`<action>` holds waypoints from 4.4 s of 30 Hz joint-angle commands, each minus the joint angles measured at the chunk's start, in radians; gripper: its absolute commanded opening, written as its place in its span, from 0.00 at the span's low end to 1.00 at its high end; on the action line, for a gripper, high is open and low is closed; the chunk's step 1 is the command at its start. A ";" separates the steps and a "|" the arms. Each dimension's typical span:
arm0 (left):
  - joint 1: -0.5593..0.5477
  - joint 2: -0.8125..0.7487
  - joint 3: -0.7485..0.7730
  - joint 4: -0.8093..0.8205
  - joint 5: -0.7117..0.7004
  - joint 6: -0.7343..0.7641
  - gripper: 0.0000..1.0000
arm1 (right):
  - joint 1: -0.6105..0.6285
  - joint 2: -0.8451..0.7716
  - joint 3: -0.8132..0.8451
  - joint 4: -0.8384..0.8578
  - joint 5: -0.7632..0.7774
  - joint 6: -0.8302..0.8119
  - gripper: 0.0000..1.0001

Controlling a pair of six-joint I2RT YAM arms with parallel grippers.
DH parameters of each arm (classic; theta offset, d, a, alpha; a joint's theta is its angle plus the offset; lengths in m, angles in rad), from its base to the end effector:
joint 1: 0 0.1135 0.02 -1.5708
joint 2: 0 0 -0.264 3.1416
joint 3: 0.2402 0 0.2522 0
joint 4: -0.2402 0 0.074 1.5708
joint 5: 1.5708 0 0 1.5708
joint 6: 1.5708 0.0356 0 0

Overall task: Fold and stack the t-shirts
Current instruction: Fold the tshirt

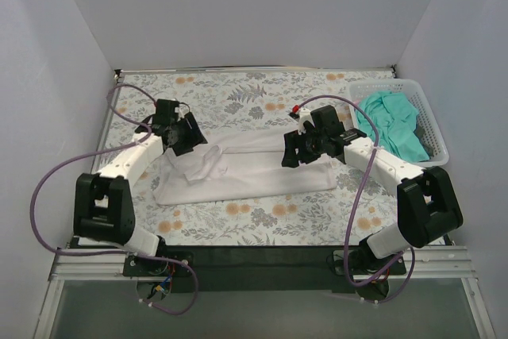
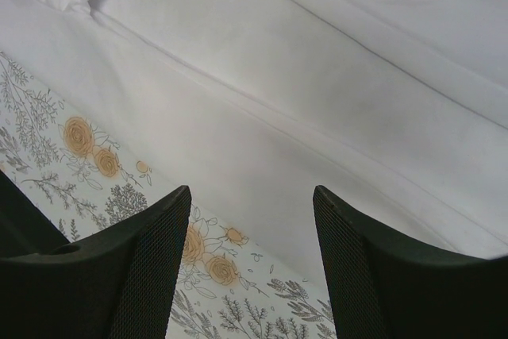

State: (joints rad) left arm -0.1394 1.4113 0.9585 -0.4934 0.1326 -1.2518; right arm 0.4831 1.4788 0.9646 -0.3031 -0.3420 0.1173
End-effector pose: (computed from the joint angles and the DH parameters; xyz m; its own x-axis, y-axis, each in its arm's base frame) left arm 0.2850 -0.0447 0.2323 -0.4554 -0.8865 -0.0816 -0.6956 0.4115 -0.5889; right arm 0.2709 0.1556 0.2297 -0.7164 -0.2513 -0.6509 -0.5608 0.7623 0.3230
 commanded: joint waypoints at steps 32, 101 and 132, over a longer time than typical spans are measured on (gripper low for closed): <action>-0.275 -0.061 -0.024 -0.142 -0.367 -0.152 0.54 | 0.043 0.063 0.071 0.128 -0.110 0.079 0.55; 0.017 -0.173 -0.078 -0.217 -0.215 -0.178 0.43 | 0.131 0.289 0.232 0.180 0.066 0.180 0.42; 0.190 0.296 -0.003 0.032 -0.332 -0.199 0.26 | -0.324 0.311 0.023 0.179 0.280 0.188 0.30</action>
State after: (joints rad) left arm 0.0200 1.6619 0.9455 -0.4778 -0.1638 -1.4551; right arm 0.1741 1.8042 1.0332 -0.1017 -0.1745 0.3019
